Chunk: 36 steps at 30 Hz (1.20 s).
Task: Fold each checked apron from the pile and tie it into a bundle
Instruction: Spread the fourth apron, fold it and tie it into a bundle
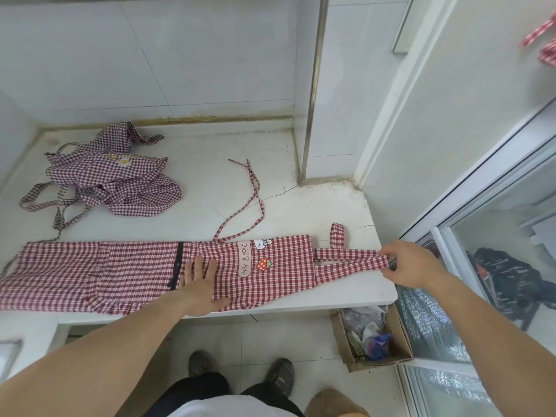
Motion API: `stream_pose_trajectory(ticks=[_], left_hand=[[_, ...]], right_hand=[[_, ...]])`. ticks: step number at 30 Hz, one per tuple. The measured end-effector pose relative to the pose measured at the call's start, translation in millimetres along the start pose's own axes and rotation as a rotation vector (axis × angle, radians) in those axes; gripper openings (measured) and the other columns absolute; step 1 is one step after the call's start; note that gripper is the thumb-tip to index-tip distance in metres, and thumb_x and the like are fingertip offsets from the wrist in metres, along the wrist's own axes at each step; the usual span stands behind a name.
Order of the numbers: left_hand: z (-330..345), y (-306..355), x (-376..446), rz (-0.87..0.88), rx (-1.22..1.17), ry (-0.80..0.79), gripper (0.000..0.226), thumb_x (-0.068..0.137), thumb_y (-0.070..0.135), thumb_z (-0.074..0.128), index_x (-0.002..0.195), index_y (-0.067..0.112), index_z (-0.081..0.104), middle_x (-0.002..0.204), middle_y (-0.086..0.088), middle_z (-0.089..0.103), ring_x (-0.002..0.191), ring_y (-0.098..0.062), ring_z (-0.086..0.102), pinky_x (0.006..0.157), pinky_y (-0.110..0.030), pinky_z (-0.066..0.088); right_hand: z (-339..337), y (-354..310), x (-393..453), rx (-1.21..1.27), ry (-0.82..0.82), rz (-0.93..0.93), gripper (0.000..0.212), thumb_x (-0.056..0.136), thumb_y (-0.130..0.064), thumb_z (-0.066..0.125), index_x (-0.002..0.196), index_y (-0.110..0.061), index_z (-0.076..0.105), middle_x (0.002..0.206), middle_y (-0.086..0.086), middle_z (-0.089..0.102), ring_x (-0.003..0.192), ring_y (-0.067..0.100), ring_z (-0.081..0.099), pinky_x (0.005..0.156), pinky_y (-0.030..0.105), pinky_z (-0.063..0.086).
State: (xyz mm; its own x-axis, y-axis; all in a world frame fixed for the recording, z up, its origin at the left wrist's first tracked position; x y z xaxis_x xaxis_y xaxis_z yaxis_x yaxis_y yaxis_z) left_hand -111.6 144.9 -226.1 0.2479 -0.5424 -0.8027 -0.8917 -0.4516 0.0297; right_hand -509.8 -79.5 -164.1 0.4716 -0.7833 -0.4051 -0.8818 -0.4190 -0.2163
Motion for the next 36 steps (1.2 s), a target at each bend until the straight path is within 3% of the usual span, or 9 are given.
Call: stream_pose_trajectory(ticks=[6,9,13,19,24,27,30,33,36], left_hand=[[-0.2,-0.2,-2.0,0.003,-0.008,0.007,0.107,0.094,0.059,0.051,0.152,0.019,-0.029,0.155,-0.012,-0.041,0.144,-0.037,-0.034,0.120,-0.052,-0.005],[0.1,-0.4,-0.6,-0.002,0.001,0.009,0.107,0.095,0.059,0.050,0.151,0.018,-0.031,0.154,-0.013,-0.042,0.143,-0.037,-0.034,0.120,-0.052,-0.006],[0.7,1.6,0.4,-0.021,-0.001,0.011,0.105,0.097,0.057,0.050,0.150,0.018,-0.033,0.153,-0.014,-0.043,0.143,-0.037,-0.035,0.120,-0.052,-0.007],[-1.7,2.8,0.8,-0.039,0.001,0.025,0.106,0.096,0.056,0.051,0.151,0.018,-0.031,0.154,-0.014,-0.041,0.144,-0.038,-0.033,0.120,-0.052,-0.005],[-11.2,10.7,0.5,-0.085,-0.004,0.040,0.109,0.094,0.051,0.059,0.154,0.013,-0.023,0.157,-0.023,-0.032,0.146,-0.046,-0.023,0.121,-0.057,0.002],[-19.1,14.4,1.2,-0.109,0.035,0.062,0.112,0.090,0.052,0.064,0.156,0.011,-0.016,0.159,-0.026,-0.024,0.147,-0.049,-0.014,0.121,-0.059,0.007],[-28.2,18.1,1.7,-0.147,0.091,0.083,0.112,0.085,0.051,0.070,0.157,0.009,-0.006,0.161,-0.028,-0.011,0.149,-0.047,-0.003,0.121,-0.059,0.008],[-49.1,44.5,-5.5,-0.092,0.029,0.321,0.093,0.087,0.035,0.066,0.156,0.011,0.009,0.162,-0.022,0.006,0.150,-0.039,0.005,0.123,-0.056,0.009],[-62.3,89.8,-16.0,0.178,-0.063,0.604,0.075,0.095,0.044,0.053,0.155,0.018,0.014,0.163,-0.015,0.011,0.151,-0.032,0.007,0.124,-0.050,0.008]], right_hand=[[13.8,2.3,2.5,0.327,-0.098,0.118,0.032,0.086,-0.060,0.065,0.086,-0.028,0.065,0.083,-0.010,0.064,0.081,0.013,0.061,0.067,0.029,0.043],[6.7,11.2,3.4,0.612,-0.021,0.177,0.037,0.081,-0.052,0.071,0.073,-0.016,0.074,0.077,-0.001,0.072,0.074,0.017,0.069,0.066,0.030,0.051],[0.1,14.9,5.6,0.891,0.036,0.214,0.033,0.070,-0.036,0.080,0.083,-0.006,0.077,0.083,0.010,0.077,0.071,0.029,0.075,0.076,0.039,0.061],[9.3,30.3,14.5,1.134,0.274,0.367,0.038,0.061,-0.018,0.091,0.090,-0.005,0.071,0.078,0.015,0.074,0.054,0.024,0.067,0.043,0.023,0.049],[35.8,64.7,15.0,1.065,0.511,0.607,0.022,0.074,-0.007,0.086,0.079,-0.012,0.065,0.077,0.007,0.070,0.071,0.029,0.067,0.081,0.048,0.059],[12.1,57.9,-3.0,0.917,0.804,0.690,0.015,0.083,0.000,0.067,0.096,-0.007,0.066,0.092,0.008,0.062,0.090,0.031,0.062,0.093,0.051,0.052],[-13.2,-12.1,-6.1,0.769,0.907,0.430,0.020,0.087,0.001,0.061,0.105,-0.006,0.064,0.114,0.011,0.050,0.103,0.026,0.055,0.095,0.043,0.049],[4.0,-110.0,11.9,0.613,0.708,0.069,0.019,0.089,-0.003,0.063,0.104,-0.013,0.065,0.116,0.002,0.053,0.114,0.023,0.051,0.100,0.048,0.047],[44.1,-187.8,28.2,0.395,0.472,-0.218,0.033,0.098,-0.024,0.055,0.130,-0.020,0.060,0.145,0.001,0.048,0.140,0.022,0.036,0.119,0.050,0.028]])
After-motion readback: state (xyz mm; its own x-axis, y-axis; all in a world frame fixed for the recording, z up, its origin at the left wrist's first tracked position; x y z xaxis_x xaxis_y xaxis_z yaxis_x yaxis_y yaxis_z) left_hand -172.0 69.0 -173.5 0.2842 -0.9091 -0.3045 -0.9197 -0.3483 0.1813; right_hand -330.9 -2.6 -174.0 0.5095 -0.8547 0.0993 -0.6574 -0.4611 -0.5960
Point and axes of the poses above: each hand's wrist, its own x-axis towards the middle knuckle, its own z-axis out of the palm, y = z × x, the point moved 9 cm from there along x, towards the middle knuckle
